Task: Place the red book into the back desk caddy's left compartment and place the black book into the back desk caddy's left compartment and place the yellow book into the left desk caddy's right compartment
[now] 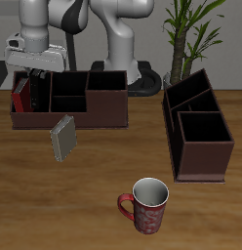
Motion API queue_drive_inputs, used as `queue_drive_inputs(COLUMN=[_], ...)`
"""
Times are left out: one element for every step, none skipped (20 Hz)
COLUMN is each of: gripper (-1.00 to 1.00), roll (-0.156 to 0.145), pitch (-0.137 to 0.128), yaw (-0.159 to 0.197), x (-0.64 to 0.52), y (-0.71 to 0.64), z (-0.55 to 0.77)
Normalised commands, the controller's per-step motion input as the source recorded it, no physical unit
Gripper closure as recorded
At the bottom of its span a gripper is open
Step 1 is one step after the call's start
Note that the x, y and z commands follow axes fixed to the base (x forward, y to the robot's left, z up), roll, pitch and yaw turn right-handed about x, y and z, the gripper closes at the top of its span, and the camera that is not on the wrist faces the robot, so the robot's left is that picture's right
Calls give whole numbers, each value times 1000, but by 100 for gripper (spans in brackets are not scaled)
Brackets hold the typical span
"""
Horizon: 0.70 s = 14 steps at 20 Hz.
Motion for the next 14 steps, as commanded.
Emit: queue_drive_inputs(gripper=[100, 100, 100, 100, 100, 100, 100, 100, 100, 100, 100, 100, 100, 100], roll=[-40, -1, 17, -56, 7, -32, -17, -16, -20, -1, -73, -60, 43, -34], pitch=[39, 81, 8, 19, 98, 58, 37, 57, 94, -10, 52, 163, 77, 135], yaw=[3, 15, 96, 21, -83, 8, 20, -40, -68, 21, -36, -80, 32, -110], x=[18, 24, 69, 21, 110, 114, 47, 33, 15, -73, 86, 128, 46, 81], y=[-53, 2, 17, 20, -14, -4, 0, -57, -73, -10, -115, -88, 25, -123], z=[-147, -171, -160, -114, -194, -242, -133, -127, -191, -7, -178, -259, -192, -215])
